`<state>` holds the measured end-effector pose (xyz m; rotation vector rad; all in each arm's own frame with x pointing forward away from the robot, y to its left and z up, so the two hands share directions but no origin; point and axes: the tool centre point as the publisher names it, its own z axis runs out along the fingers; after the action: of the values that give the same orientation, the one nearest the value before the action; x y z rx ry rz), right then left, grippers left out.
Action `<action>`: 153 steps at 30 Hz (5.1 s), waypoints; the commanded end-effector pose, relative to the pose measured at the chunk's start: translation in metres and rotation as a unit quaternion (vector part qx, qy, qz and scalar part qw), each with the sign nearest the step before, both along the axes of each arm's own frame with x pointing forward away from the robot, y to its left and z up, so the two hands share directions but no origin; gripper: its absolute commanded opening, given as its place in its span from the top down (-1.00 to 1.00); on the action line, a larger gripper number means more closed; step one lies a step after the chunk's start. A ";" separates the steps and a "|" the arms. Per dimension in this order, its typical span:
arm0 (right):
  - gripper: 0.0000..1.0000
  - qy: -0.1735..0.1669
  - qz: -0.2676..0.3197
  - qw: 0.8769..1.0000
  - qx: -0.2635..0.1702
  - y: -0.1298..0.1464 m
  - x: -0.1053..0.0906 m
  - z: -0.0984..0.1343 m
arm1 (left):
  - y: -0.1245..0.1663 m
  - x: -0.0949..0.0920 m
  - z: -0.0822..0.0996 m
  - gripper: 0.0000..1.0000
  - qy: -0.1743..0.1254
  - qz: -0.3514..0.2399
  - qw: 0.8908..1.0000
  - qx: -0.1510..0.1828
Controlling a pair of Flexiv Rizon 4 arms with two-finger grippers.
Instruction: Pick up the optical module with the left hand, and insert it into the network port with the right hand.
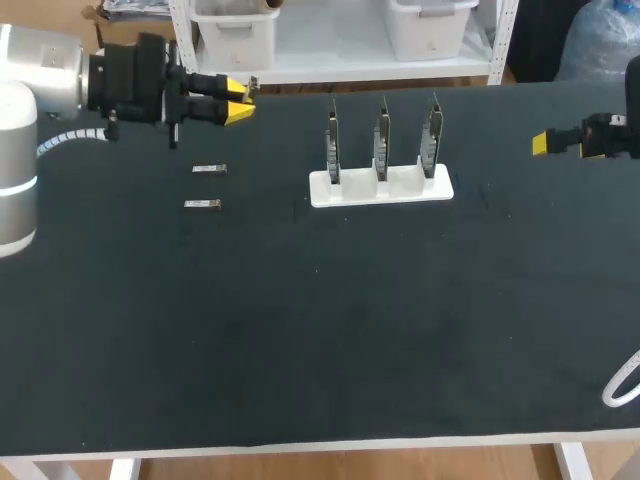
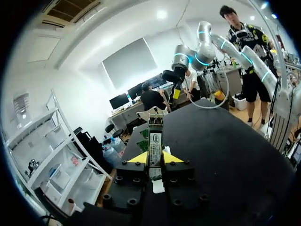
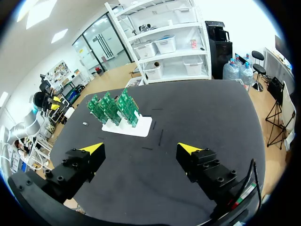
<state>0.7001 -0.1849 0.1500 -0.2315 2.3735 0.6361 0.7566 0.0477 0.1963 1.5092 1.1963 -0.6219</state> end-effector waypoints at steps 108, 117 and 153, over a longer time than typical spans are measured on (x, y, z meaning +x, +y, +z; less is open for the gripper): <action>-1.00 0.000 0.000 1.000 0.000 0.000 0.000 0.000 | -0.125 0.030 -0.008 1.00 0.145 -0.078 0.981 -0.103; -1.00 0.000 0.000 1.000 0.000 0.000 0.000 0.000 | -0.124 0.024 -0.015 1.00 0.142 -0.063 0.982 -0.109; -1.00 0.000 0.000 1.000 0.000 0.000 0.000 0.000 | -0.129 0.028 -0.013 1.00 0.131 -0.065 0.984 -0.105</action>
<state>0.7001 -0.1850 0.1500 -0.2313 2.3735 0.6360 0.7845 -0.0811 0.1840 1.3645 1.1919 -1.0302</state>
